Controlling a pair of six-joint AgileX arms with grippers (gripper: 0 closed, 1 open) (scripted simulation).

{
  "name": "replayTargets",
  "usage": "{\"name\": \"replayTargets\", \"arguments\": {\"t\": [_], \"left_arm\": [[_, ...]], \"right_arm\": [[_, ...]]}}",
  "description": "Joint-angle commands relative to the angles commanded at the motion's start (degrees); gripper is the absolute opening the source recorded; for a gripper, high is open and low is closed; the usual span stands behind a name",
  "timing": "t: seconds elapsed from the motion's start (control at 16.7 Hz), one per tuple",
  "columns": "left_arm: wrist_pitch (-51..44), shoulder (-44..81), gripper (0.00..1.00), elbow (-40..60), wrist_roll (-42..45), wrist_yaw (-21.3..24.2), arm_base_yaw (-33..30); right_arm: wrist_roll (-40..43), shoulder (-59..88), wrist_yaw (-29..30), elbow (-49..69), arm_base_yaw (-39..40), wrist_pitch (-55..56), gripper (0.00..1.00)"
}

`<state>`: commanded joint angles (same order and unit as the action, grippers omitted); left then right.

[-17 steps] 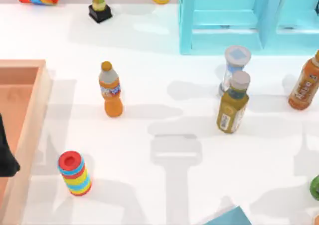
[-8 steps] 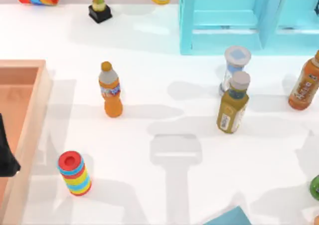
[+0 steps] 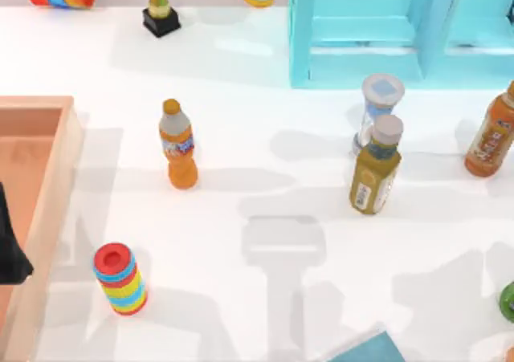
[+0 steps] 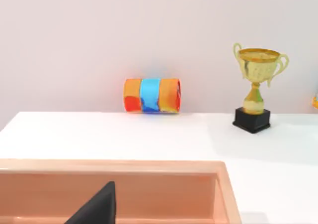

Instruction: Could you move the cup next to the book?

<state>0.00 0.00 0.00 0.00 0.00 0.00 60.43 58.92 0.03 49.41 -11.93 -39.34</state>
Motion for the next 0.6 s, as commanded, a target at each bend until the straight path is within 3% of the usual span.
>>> {"name": "replayTargets", "arguments": {"t": [0.36,0.6], "left_arm": [[0.0,0.0,1.0,0.0,0.0,0.0,0.0],[0.0,0.0,1.0,0.0,0.0,0.0,0.0]], "right_arm": [[29.4,28.7,0.0,24.3,-5.9,-19.4,1.0],[43.6,42.5,0.0,35.7,-8.6,-28.5,1.0]]}}
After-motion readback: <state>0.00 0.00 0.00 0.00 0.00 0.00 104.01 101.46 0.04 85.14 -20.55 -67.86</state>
